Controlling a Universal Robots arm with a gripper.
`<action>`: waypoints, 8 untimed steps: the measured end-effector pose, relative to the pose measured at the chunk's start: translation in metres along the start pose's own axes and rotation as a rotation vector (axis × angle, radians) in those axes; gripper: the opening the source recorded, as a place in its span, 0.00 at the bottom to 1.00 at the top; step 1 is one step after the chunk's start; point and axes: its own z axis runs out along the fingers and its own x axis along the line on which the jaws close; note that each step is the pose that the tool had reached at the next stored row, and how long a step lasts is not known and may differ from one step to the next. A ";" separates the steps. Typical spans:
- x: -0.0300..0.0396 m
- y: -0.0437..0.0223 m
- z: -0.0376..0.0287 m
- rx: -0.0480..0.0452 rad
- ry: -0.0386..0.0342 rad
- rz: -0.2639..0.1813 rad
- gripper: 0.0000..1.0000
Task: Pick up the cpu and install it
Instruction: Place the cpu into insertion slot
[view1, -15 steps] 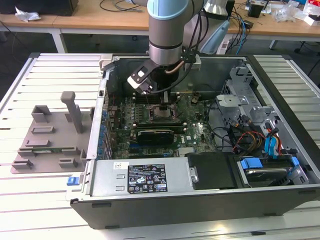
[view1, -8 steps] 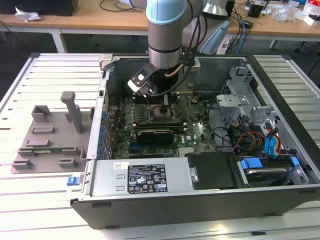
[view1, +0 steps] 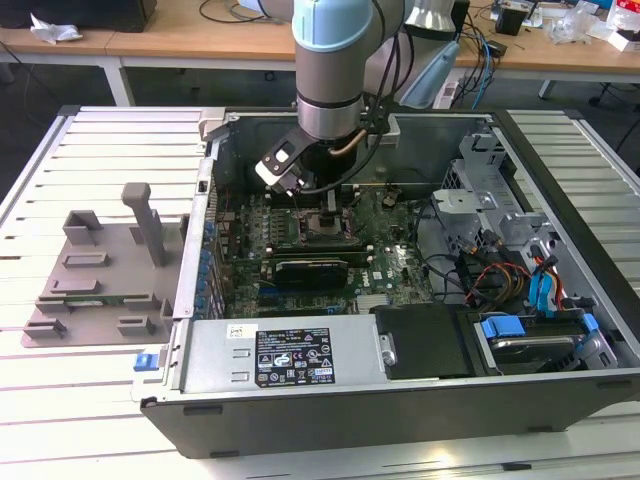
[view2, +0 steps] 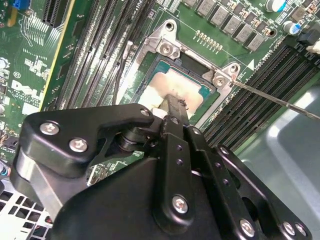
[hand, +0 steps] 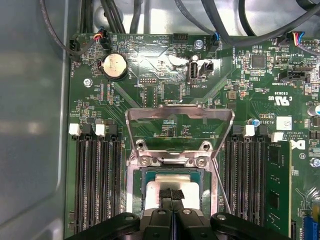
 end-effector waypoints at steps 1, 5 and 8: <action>0.0000 0.0002 -0.0024 0.0001 -0.0008 0.000 0.11; 0.0001 0.0006 -0.0107 0.0001 -0.0015 0.000 0.11; 0.0001 0.0010 -0.0190 0.0002 -0.0017 0.000 0.11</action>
